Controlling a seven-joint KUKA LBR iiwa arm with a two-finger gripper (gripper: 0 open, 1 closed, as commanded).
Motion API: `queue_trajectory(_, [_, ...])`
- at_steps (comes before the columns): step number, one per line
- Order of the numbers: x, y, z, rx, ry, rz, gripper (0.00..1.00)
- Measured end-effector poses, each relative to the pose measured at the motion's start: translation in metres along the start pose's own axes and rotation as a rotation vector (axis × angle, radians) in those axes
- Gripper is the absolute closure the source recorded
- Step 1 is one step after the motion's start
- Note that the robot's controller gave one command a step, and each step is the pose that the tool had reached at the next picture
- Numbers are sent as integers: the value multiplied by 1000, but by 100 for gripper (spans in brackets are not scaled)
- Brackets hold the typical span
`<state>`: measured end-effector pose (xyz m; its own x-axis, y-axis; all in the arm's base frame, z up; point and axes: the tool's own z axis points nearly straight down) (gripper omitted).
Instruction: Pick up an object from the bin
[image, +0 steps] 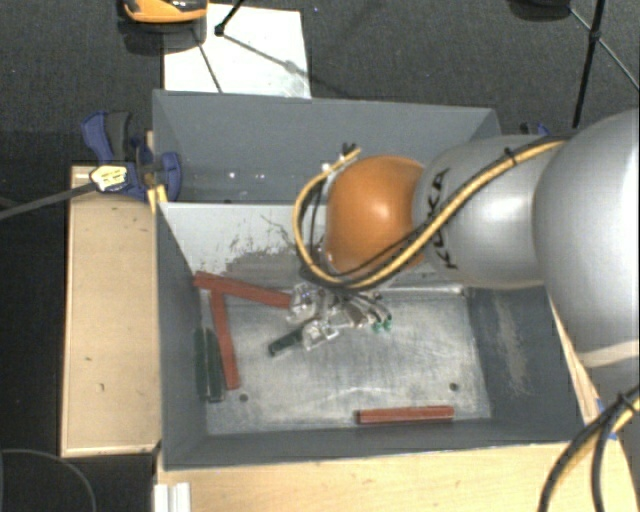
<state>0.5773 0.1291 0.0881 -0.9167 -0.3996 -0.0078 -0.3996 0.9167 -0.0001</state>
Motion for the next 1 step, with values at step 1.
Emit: queue_trajectory(1, [3,1,-19,-2,13,0,100])
